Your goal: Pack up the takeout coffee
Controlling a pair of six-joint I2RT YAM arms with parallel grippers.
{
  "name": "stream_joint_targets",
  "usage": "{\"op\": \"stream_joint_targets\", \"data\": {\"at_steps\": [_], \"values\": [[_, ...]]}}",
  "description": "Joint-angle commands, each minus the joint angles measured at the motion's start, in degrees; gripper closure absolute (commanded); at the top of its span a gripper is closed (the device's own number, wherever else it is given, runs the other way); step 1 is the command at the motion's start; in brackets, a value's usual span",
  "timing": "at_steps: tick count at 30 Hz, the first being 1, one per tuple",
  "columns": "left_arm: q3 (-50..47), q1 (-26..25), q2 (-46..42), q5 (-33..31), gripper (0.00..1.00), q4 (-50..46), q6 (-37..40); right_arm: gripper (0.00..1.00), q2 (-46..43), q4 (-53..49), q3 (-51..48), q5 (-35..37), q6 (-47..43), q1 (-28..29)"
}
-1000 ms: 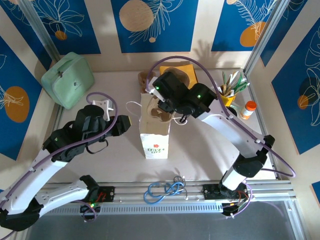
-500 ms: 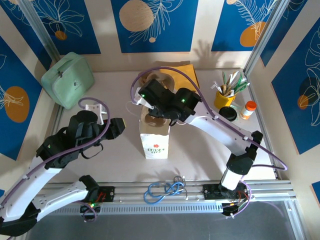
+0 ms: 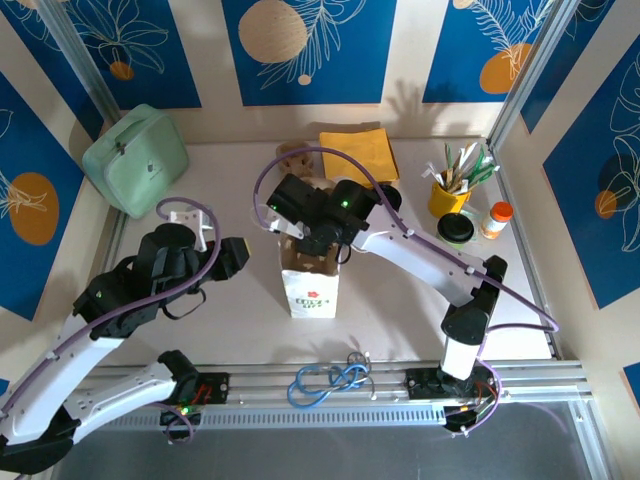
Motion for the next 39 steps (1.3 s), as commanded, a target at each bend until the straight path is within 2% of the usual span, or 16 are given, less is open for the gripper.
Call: {"op": "stream_joint_targets", "data": {"at_steps": [1,6,25,39], "values": [[-0.39,-0.36,-0.15,-0.79,0.52,-0.36,-0.47,0.56,0.13,-3.76,-0.43,-5.82,2.69,0.12],[-0.42,-0.28,0.65,-0.53,0.51,0.04,-0.45,0.57,0.18,-5.07,-0.25,-11.14,2.62,0.04],[-1.19,-0.14,1.76,0.61,0.50,1.16,-0.44,0.56,1.63,-7.29,-3.26,-19.97,5.01,-1.49],[-1.31,-0.03,5.59,8.86,0.46,6.27,3.77,0.56,0.02,-4.17,-7.93,-23.48,5.25,-2.68]]}}
